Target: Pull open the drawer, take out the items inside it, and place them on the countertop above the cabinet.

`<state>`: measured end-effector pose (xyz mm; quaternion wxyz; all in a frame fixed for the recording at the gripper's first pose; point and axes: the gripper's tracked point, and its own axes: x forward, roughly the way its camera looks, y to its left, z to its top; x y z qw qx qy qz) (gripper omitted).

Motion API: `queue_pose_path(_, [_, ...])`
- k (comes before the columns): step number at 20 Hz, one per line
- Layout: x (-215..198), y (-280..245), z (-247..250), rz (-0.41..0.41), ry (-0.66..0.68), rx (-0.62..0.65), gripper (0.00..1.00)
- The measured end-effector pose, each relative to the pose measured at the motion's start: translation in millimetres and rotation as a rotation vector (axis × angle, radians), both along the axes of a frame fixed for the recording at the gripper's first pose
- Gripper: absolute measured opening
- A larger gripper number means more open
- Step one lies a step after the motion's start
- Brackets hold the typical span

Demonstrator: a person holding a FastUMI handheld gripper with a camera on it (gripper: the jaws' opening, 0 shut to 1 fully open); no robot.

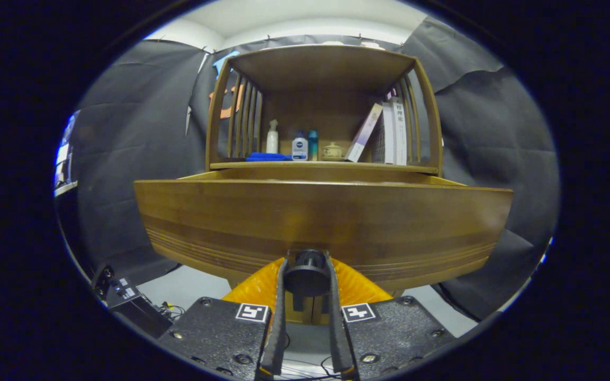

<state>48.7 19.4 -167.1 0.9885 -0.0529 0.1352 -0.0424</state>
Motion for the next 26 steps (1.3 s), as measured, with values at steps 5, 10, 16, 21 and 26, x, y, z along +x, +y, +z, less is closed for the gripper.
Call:
queue_pose_path(5, [-8, 4, -2, 0.003, 0.014, -0.004, 0.37])
queue_pose_path(10, [-9, 4, -2, 0.009, 0.065, 0.004, 0.41])
queue_pose_path(16, [-22, 1, 34, 0.007, 0.075, -0.025, 0.61])
queue_pose_path(21, [-20, 2, 83, 0.007, 0.082, 0.036, 0.67])
queue_pose_path(26, [-2, 20, 107, 0.064, 0.15, 0.001, 0.76])
